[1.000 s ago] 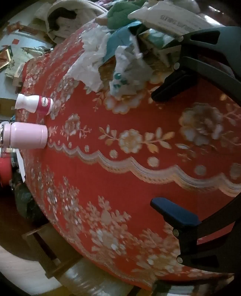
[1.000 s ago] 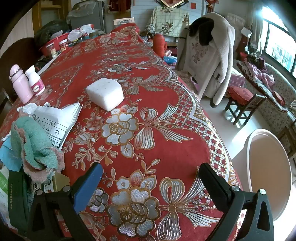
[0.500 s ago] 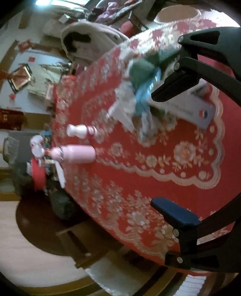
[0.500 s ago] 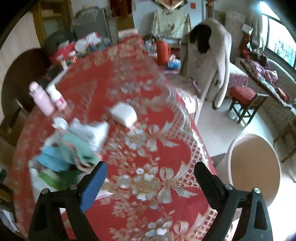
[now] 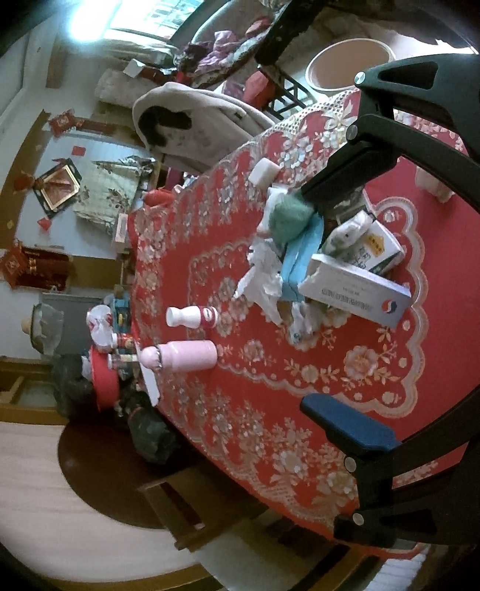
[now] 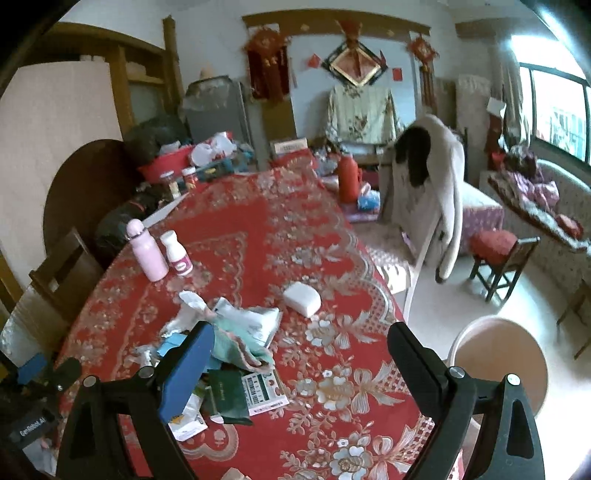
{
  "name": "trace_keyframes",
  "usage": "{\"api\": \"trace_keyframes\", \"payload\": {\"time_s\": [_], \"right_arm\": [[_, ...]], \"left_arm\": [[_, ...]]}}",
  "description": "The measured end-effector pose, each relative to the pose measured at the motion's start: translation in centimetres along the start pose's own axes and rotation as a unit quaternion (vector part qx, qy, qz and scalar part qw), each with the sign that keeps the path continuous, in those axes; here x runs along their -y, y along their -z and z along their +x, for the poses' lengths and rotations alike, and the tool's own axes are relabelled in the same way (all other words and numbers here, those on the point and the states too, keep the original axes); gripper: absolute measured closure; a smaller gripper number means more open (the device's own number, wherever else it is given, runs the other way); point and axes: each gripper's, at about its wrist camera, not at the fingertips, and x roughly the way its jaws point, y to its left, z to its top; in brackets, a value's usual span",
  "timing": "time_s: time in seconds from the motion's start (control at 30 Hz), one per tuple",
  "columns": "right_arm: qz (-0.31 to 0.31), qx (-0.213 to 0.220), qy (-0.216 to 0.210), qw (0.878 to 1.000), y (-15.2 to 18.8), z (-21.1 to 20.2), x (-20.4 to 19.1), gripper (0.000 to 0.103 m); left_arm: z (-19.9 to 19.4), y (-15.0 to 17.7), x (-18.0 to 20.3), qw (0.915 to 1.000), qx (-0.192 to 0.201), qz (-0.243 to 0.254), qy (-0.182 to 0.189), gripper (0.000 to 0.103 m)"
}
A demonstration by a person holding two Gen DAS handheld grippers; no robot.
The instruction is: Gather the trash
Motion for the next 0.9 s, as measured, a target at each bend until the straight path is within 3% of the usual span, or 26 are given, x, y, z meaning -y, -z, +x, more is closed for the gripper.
{"api": "trace_keyframes", "payload": {"time_s": [0.9], "right_arm": [[-0.021,0.021,0.000,1.000,0.3,-1.7,-0.7,0.009]], "left_arm": [[-1.0,-1.0,1.7,0.9998,0.018,0.001,0.001,0.001]]}}
